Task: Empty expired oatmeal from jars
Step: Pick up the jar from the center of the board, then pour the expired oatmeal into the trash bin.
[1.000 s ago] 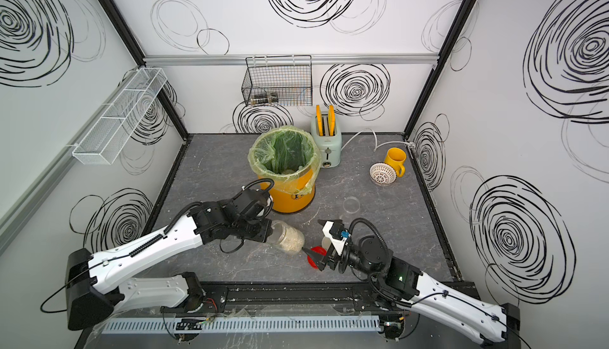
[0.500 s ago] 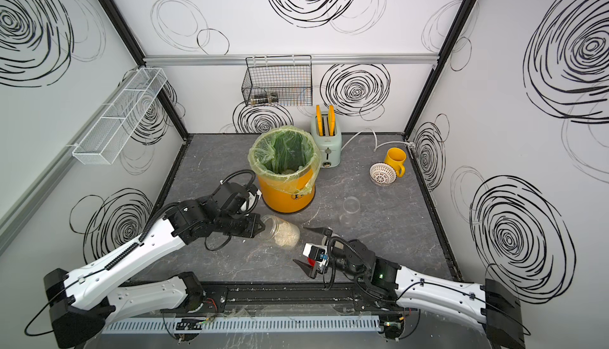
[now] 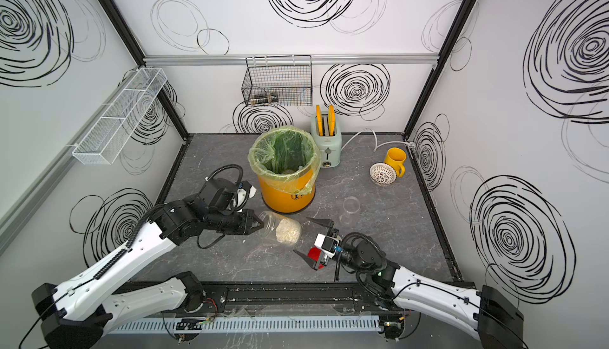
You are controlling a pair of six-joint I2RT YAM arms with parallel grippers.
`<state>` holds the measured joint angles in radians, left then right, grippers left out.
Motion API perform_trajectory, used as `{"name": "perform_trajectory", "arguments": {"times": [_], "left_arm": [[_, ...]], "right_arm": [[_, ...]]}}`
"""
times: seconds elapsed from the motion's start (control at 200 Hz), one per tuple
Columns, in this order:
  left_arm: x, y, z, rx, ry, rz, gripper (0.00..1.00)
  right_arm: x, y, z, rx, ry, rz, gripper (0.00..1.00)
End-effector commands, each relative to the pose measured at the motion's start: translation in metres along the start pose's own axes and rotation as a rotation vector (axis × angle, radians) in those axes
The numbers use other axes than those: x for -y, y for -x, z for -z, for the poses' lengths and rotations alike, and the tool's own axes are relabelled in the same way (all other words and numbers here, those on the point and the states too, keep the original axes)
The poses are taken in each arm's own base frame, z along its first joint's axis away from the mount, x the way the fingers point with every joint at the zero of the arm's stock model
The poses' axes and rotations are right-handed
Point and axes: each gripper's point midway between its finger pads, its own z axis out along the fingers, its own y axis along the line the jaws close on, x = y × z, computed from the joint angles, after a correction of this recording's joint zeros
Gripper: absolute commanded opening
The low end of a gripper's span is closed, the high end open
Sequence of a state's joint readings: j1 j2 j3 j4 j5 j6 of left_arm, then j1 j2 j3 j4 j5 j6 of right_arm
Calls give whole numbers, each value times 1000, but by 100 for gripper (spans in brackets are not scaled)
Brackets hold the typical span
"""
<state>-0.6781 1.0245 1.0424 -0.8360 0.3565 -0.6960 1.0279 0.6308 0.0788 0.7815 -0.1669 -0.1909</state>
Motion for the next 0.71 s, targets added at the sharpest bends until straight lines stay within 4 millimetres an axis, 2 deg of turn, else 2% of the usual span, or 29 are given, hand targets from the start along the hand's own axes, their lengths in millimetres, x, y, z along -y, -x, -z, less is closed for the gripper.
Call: {"name": "perform_trajectory", "arguments": {"times": [0.0,0.14,0.21,0.325,0.475,0.615,0.7], "left_arm": [[41,31,28,118,-161,-41,0],[45,40,37,139,-169,-48,0],[48,42,39,145,-176,-50,0],[54,46,44,162,-200,-48,0],[60,48,49,176,-228,-50,0],[61,46,52,181,-239,-48,0],[62,46,54,188,-249,-48,0]], "right_arm": [[10,45,-3,135,41,-195,98],[18,53,-10,119,94,-342,98],[16,58,-10,126,150,-401,98],[16,59,-13,112,177,-404,98],[19,43,-21,21,149,-182,98],[1,31,-30,-18,259,59,98],[-5,25,-38,-33,266,165,98]]}}
